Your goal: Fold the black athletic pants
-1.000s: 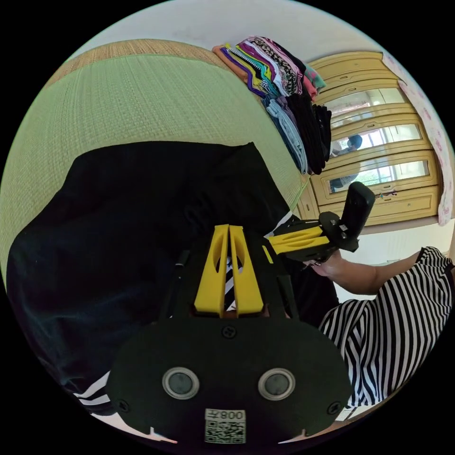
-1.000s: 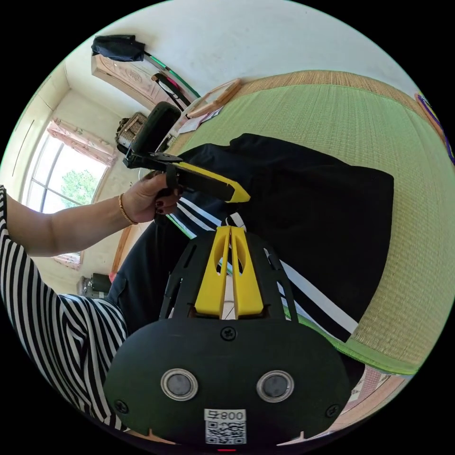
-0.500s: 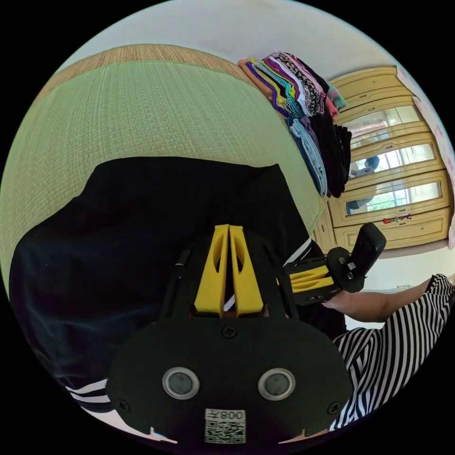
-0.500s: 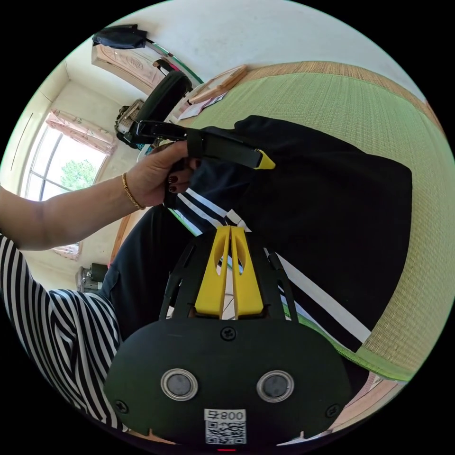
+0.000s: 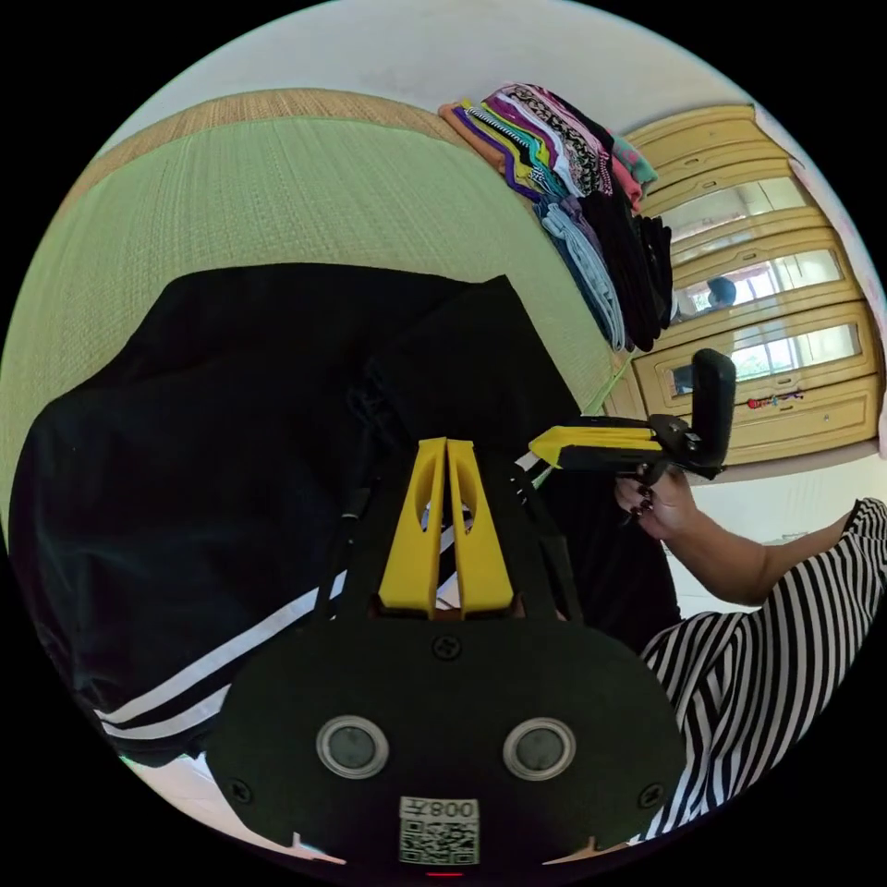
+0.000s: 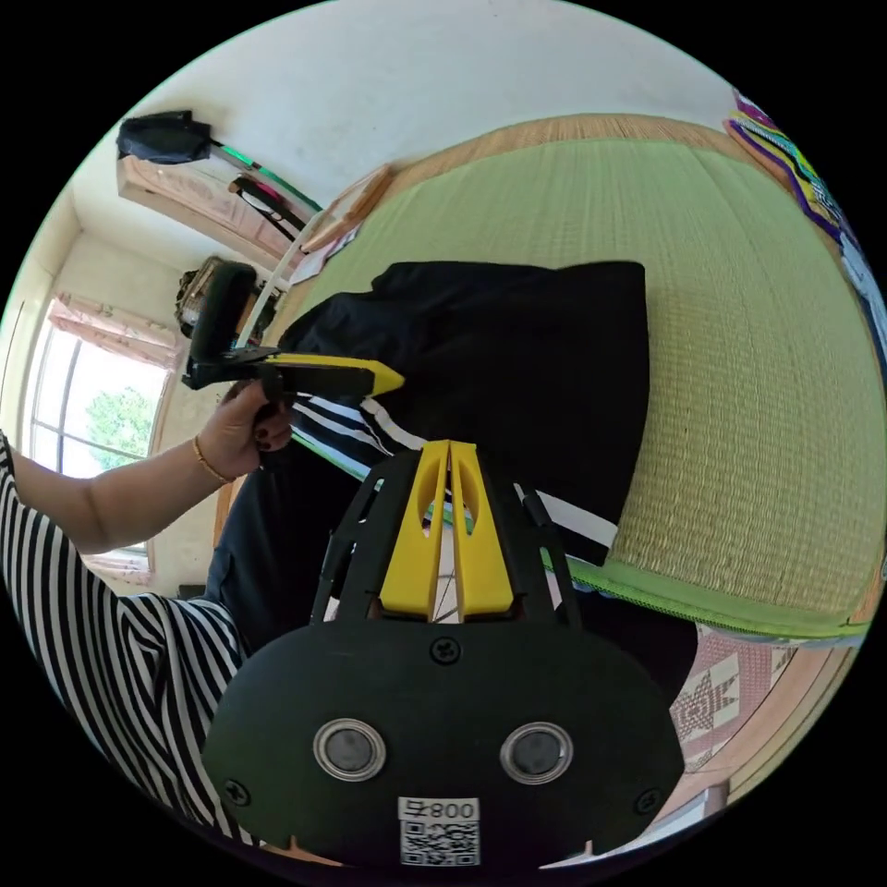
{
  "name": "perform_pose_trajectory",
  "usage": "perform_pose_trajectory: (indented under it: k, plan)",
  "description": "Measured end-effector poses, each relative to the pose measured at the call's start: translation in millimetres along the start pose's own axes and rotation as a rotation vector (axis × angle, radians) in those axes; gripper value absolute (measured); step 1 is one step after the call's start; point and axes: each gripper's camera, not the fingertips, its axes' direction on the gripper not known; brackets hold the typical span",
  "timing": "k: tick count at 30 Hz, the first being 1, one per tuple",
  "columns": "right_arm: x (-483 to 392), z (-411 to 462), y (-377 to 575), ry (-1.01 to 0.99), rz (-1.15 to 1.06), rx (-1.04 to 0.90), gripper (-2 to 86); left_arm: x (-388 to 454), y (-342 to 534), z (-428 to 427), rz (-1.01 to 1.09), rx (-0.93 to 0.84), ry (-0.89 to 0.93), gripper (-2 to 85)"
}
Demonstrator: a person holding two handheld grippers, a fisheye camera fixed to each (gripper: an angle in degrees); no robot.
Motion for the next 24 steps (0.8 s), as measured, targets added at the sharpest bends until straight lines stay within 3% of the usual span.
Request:
perform_pose_trajectory:
  k: [5,10,16,24]
  plan:
    - [22,-7,0,-0.029,0.033,-0.009,0.0,20,6,27,0.028,-0.062,-0.051,0.1]
    - [40,-46,6,-0.048,0.042,0.053,0.1,44,8,33,0.049,-0.015,-0.058,0.4]
    - [104,-101,32,-0.059,0.200,0.158,0.4,100,10,54,0.160,0.037,-0.041,2.6]
    - [153,-108,42,-0.118,0.294,0.077,0.9,184,-4,135,0.330,-0.068,-0.008,7.1]
